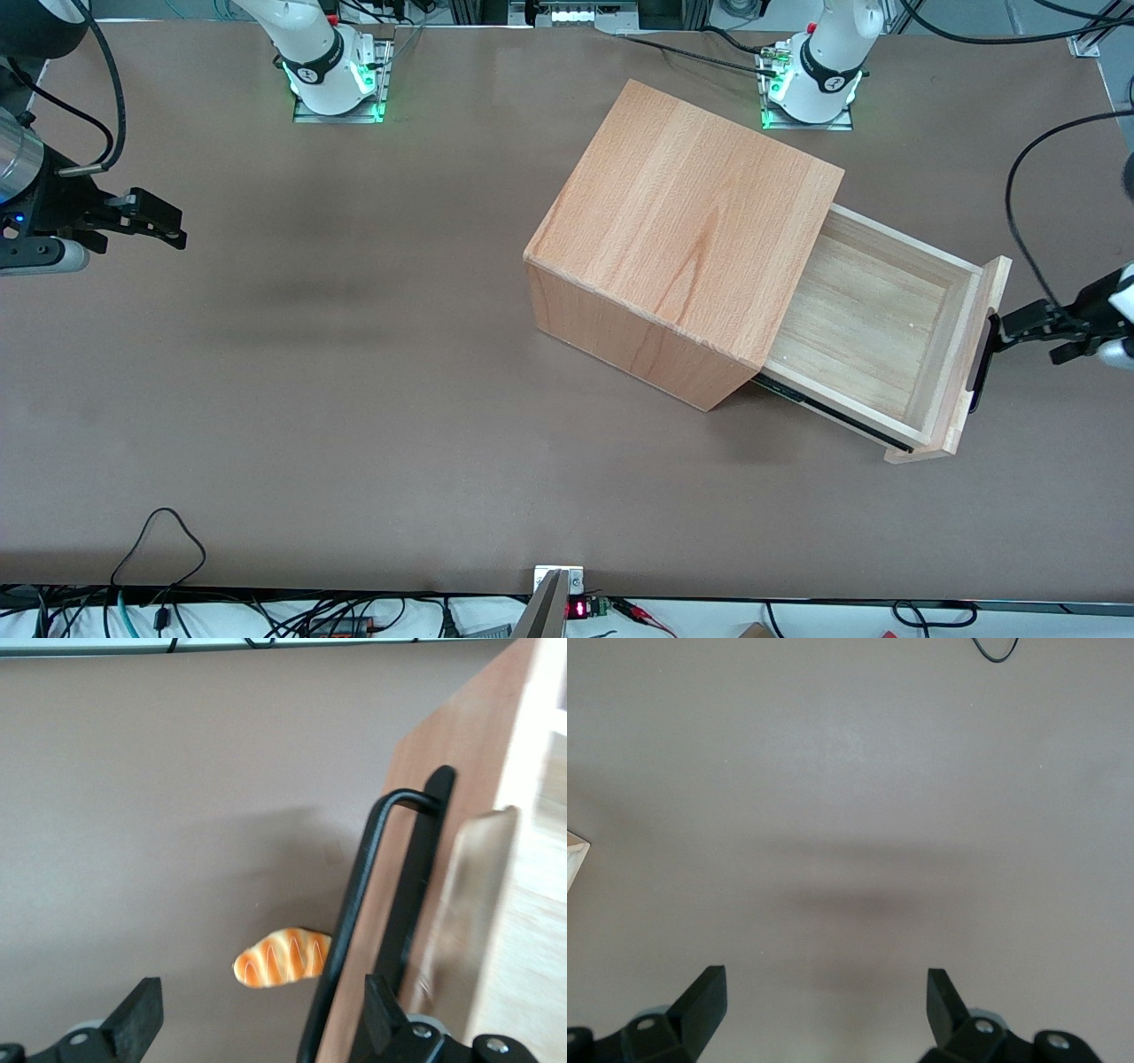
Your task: Open top drawer with left arm
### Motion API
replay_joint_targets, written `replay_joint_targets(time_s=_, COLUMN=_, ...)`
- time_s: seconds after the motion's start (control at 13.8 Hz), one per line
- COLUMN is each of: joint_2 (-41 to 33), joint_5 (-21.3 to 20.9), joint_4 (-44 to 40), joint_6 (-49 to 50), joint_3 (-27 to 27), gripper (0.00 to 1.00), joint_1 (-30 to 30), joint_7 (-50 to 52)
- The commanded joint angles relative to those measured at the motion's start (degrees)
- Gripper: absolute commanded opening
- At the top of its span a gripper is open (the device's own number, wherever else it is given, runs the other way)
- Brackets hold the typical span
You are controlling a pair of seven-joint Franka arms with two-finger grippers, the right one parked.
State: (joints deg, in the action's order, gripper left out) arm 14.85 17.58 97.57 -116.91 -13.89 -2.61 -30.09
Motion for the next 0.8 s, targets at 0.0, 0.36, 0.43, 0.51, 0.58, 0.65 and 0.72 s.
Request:
replay_joint_targets(time_s=0.0, joint_2=-1.93, joint_5=-4.99, joint_4=-3.87, joint_6=7.28, joint_3=0.09, gripper=1.0, joint_1=0.06, joint_7=5.81)
replay_joint_targets(time_s=0.36, joint_2=-7.72, joint_5=-11.15, joint_4=-4.23, joint_6=16.07, joint_3=0.88, gripper=1.0, joint_1=0.76, joint_7=17.84)
replay_joint_targets(time_s=0.43, joint_2=-8.86, joint_5=-11.51, joint_4=-4.23, joint_6=18.19, joint_3=1.58, gripper=1.0, joint_1=0.76, joint_7=19.96)
replay_joint_targets(time_s=0.51, joint_2=-9.92, joint_5=-11.6, joint_4=-4.23, joint_6=20.03, joint_3=1.76, gripper=1.0, joint_1=0.76, joint_7=21.29)
replay_joint_targets(time_s=0.58, joint_2=-10.97, joint_5=-11.6, joint_4=-4.23, joint_6=21.71, joint_3=1.94, gripper=1.0, joint_1=0.76, joint_7=22.52)
replay_joint_targets(time_s=0.65, joint_2=-12.29, joint_5=-12.21, joint_4=-4.23, joint_6=22.94, joint_3=2.29, gripper=1.0, joint_1=0.85, joint_7=24.27)
replay_joint_targets(time_s=0.72, joint_2=-13.35, joint_5=-13.69, joint_4=-4.23, joint_6=24.17, joint_3=3.25, gripper=1.0, joint_1=0.85, joint_7=25.94)
